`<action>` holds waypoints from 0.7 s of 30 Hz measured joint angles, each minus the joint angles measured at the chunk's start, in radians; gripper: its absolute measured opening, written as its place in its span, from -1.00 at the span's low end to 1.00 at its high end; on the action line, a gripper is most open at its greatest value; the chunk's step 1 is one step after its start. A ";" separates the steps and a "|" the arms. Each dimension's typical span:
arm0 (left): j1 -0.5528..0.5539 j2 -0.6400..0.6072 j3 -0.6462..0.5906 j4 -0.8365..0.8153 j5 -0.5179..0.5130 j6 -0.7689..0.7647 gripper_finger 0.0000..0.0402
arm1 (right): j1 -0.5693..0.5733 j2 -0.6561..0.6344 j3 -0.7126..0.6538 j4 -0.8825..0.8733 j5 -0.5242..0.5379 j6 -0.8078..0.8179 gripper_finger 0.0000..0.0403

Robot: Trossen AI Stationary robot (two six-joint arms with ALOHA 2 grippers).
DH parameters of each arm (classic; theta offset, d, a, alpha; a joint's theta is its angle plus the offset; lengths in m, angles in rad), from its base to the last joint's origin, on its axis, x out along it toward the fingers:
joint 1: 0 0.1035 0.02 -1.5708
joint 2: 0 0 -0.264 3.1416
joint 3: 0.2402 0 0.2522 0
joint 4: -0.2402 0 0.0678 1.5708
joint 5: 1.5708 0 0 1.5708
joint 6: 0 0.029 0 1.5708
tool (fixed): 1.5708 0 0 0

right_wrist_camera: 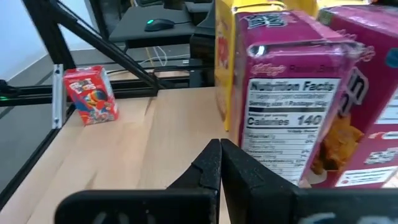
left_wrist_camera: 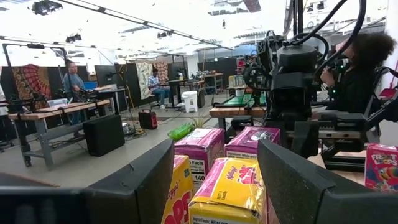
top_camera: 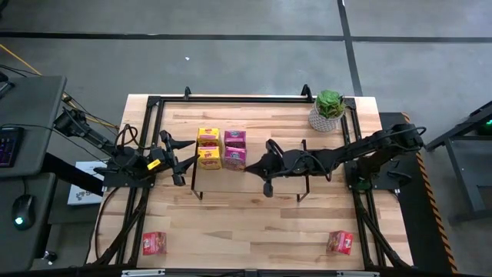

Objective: Stack cereal on shelf
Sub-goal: Put the purple cereal box on the shelf

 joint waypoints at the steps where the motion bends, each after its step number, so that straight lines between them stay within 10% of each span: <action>1: 0.000 0.000 0.000 0.000 0.000 0.000 0.10 | 0.000 0.000 0.000 0.000 0.006 0.000 -1.00; 21: 0.000 0.000 0.000 0.000 0.000 0.000 0.10 | -0.029 0.000 0.000 -0.058 -0.014 0.005 -1.00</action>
